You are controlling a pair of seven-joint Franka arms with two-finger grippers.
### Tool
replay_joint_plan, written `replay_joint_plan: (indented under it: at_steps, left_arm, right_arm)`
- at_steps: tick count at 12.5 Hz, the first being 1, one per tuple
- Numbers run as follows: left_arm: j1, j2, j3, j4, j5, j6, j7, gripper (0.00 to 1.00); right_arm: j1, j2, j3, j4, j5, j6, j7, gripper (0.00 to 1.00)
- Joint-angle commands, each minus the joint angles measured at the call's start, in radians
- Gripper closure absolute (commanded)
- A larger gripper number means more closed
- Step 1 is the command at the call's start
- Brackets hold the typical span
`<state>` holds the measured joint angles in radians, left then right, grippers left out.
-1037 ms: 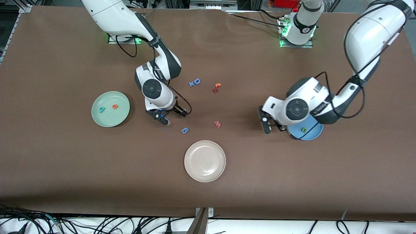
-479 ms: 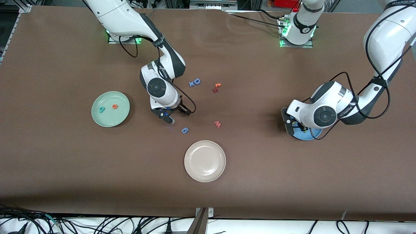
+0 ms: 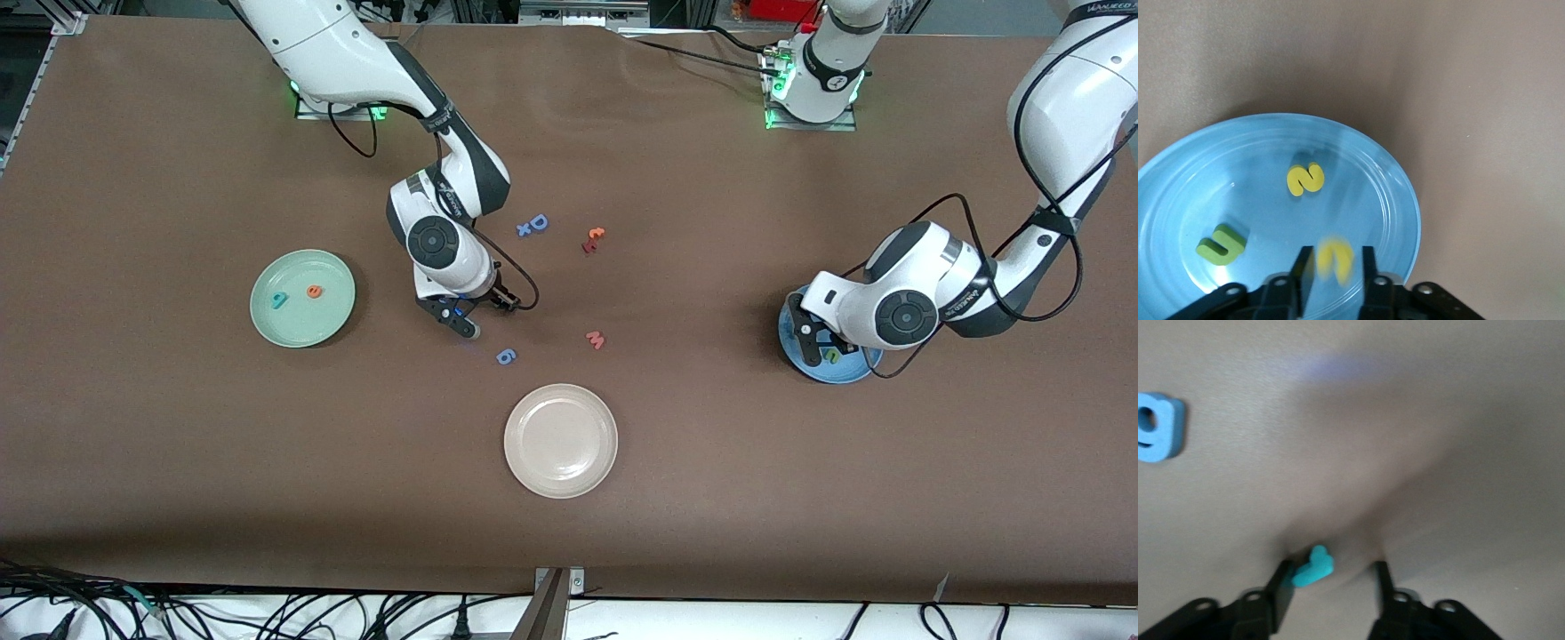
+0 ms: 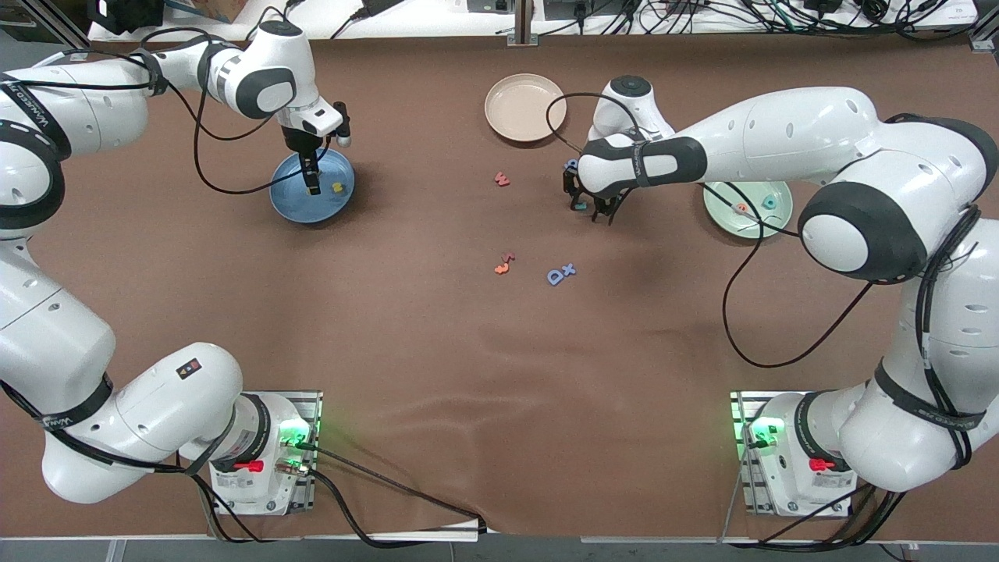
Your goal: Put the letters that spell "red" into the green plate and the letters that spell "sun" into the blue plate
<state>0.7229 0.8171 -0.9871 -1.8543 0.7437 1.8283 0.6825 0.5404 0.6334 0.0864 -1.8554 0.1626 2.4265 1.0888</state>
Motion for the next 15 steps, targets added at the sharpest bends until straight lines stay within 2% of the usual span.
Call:
replay_joint_plan:
  at_steps: [1,3,6,8,11,15]
  left_arm:
    - [0.027,-0.013,-0.044,-0.019,0.029,0.005,0.012,0.00]
    - [0.027,-0.013,-0.054,-0.011,0.020,-0.009,0.014,0.00]
    - [0.076,-0.013,-0.155,0.013,0.013,-0.063,-0.003,0.00]
    - [0.096,-0.013,-0.189,0.052,-0.067,-0.087,-0.003,0.00]
    - [0.054,-0.013,-0.235,0.196,-0.118,-0.255,-0.017,0.00]
    - [-0.046,-0.013,-0.252,0.410,-0.184,-0.440,-0.193,0.00]
  right_arm:
    - [0.010,0.017,-0.004,0.015,0.020,0.000,0.002,0.53]
    - [0.012,0.019,-0.004,0.013,0.020,0.006,0.002,0.62]
    - [0.012,0.019,-0.004,0.013,0.020,0.006,0.002,0.81]
    - [0.012,0.020,-0.005,0.013,0.020,0.006,0.002,0.87]
    - [0.012,0.019,-0.005,0.013,0.020,0.003,0.002,0.96]
    - [0.009,-0.018,-0.013,0.016,0.015,-0.030,-0.015,0.96]
